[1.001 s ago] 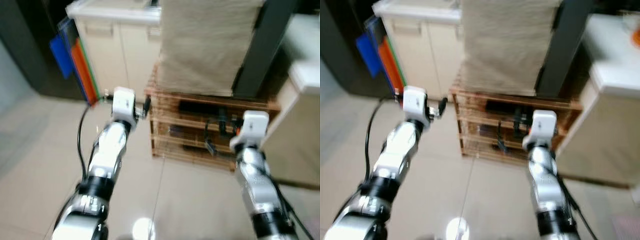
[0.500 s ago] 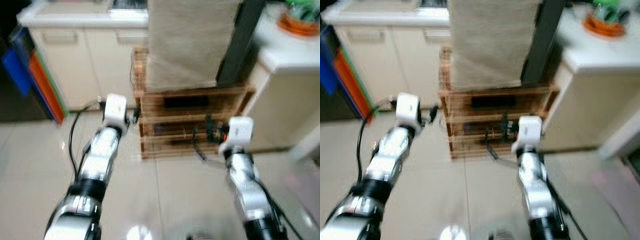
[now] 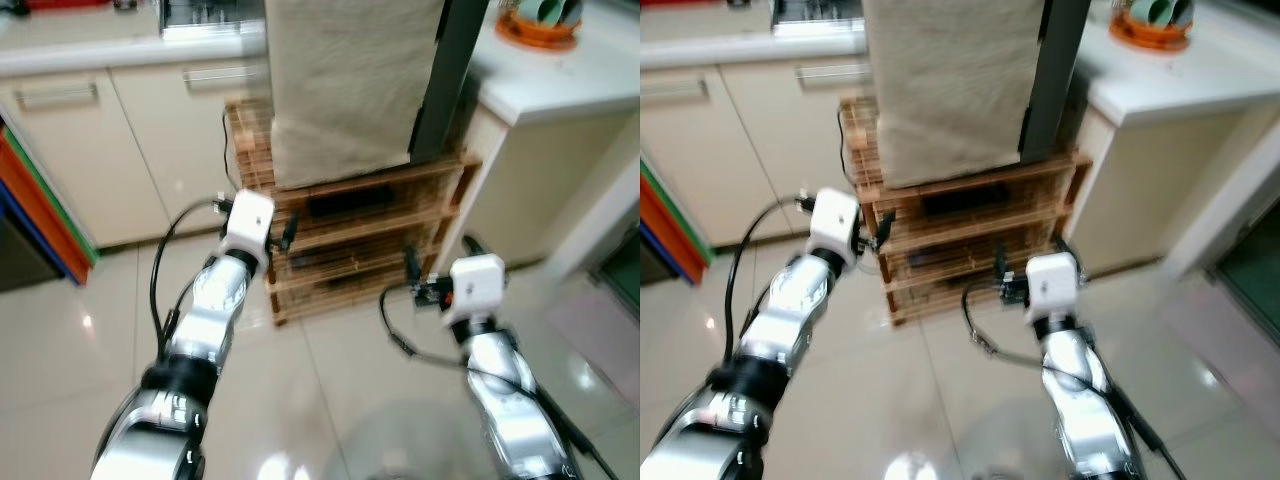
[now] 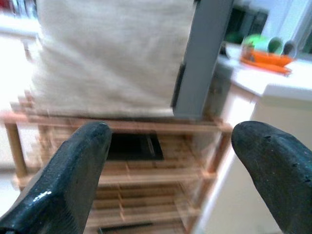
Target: Restocking fridge
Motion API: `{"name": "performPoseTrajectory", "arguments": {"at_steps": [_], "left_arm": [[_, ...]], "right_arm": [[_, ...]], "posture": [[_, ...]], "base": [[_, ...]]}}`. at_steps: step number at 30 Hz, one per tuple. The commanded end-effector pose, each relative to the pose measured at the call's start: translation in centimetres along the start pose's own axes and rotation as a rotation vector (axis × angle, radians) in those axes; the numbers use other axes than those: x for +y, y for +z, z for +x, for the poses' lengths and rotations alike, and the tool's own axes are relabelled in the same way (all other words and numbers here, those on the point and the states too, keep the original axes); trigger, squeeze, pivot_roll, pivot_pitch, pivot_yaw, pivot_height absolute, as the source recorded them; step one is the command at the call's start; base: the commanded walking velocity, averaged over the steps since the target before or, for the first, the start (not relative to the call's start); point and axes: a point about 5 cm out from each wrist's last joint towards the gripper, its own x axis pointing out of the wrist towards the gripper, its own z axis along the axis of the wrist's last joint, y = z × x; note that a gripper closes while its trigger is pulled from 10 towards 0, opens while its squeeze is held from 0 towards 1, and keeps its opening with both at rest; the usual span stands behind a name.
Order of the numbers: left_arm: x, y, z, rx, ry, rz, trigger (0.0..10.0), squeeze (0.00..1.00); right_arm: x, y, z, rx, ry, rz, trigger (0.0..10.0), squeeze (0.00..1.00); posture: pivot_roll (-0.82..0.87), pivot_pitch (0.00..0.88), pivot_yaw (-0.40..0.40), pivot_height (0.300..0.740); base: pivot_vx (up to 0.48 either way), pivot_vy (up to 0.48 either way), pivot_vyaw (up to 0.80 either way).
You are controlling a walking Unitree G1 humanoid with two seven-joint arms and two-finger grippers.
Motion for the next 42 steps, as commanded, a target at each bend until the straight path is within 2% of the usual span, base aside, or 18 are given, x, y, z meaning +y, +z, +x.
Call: {"name": "performPoseTrajectory", "arguments": {"at_steps": [1,22,33,42], "left_arm": [[1.9,-0.6,-0.7,0.010,0.044,0.004,10.0,0.00],[0.9,-0.4,-0.5,-0.021,-0.044,-0.017,10.0,0.00],[0.5,-0.6,-0.4,-0.015,-0.068,-0.024,10.0,0.00],[-0.4,-0.7,-0.3,-0.010,-0.134,-0.050,10.0,0.00]], "right_arm": [[0.4,0.8,0.5,-0.035,-0.008,0.015,10.0,0.00],[-0.2,0.1,0.9,0.001,-0.067,0.022,10.0,0.00],[-0.5,-0.2,1.6,0.016,-0.076,0.024,10.0,0.00],[-0.7,-0.1,2.1,0.000,-0.098,0.020,10.0,0.00]], "posture": [[-0.14,0.000,0.054,0.740],[-0.14,0.000,0.054,0.740],[-0.14,0.000,0.048,0.740],[-0.15,0.000,0.050,0.740]], "base": [[0.480,0.000,0.00],[0.477,0.000,0.00],[0.000,0.000,-0.64],[0.000,0.000,-0.64]]}}
